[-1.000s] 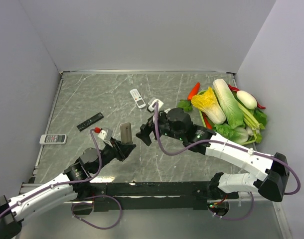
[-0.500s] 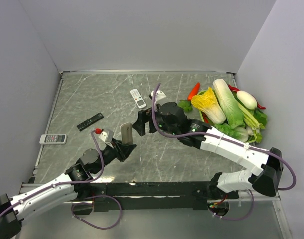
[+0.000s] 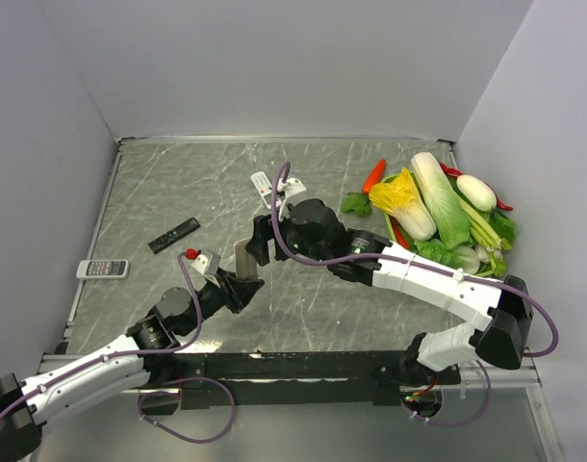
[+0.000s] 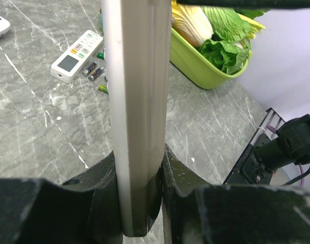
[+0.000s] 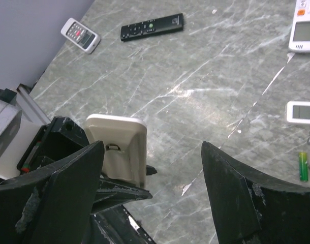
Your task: Load the batteries into the remote control
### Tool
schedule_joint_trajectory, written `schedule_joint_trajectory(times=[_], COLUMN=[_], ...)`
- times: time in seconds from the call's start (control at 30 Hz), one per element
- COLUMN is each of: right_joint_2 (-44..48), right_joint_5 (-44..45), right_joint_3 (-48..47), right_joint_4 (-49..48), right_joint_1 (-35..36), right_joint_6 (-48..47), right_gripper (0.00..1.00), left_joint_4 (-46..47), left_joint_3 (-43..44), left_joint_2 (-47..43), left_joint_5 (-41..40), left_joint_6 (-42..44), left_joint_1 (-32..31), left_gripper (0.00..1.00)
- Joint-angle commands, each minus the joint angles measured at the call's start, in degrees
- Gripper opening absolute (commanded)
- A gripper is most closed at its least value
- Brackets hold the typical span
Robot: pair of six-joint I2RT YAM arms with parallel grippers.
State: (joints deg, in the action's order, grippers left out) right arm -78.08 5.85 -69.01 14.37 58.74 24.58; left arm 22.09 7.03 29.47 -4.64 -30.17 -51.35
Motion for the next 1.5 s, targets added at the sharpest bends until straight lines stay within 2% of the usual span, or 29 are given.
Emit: schedule_joint_trajectory(times=[0.0,0.13,0.27,0.3,0.4,0.43,0.53,0.6,0.7,0.8,1.07,1.47], right_joint_2=[0.56,1.53,2.06,2.41,4.08,4.17,3.29,2.67,3.46,4.78,3.20,-1.10], right_joint_5=[0.67,-0.75,-1.10,-4.23,-11.37,-12.95,-12.88,-14.36,-17.27,-16.93,-13.23,-12.35], right_joint_3=[-1.40,-0.77,0.10,0.46,2.57,2.22,-3.03,-4.89,-2.99,-1.21,-2.27,-4.37], right_joint_4=[-3.03,-3.48,-4.52,-5.40,-7.96,-5.95,4.59,10.73,10.95,9.72,9.19,7.69], right_joint_1=[0.76,0.67,0.76,0.76,1.11,1.46,2.52,2.61,3.57,5.33,5.95,6.03], right_joint_6=[-3.30,-5.07,-4.80,-5.76,-16.02,-22.58,-33.93,-38.44,-50.81,-58.30,-64.39,-65.45], right_gripper=[0.83,0.80,0.70,0.69,0.70,0.70,0.73,0.74,0.77,0.78,0.79,0.79], left_joint_4=[3.40,3.58,3.32,2.70,-0.36,-1.16,-3.80,-4.85,-7.31,-10.48,-12.33,-13.21], left_joint_3=[1.15,0.80,1.15,1.41,3.07,3.60,5.19,6.24,8.17,10.46,11.96,12.40], left_joint_2=[-0.65,-1.35,-1.09,-0.91,-0.30,-0.12,0.67,1.28,2.60,4.18,5.42,4.36], left_joint_5=[0.87,0.78,0.52,0.34,-0.10,-0.28,-0.37,-0.19,-0.01,-0.45,-0.89,-1.24], left_joint_6=[-0.32,-0.85,-1.38,-1.81,-2.69,-2.87,-3.57,-3.66,-3.31,-3.22,-2.79,-2.87], left_joint_1=[-0.06,-0.15,-0.15,-0.06,-0.06,-0.06,-0.15,-0.15,-0.15,-0.06,-0.24,-0.24], left_gripper=[0.01,0.01,0.01,0.01,0.01,0.01,0.01,0.01,0.01,0.01,0.01,0.01])
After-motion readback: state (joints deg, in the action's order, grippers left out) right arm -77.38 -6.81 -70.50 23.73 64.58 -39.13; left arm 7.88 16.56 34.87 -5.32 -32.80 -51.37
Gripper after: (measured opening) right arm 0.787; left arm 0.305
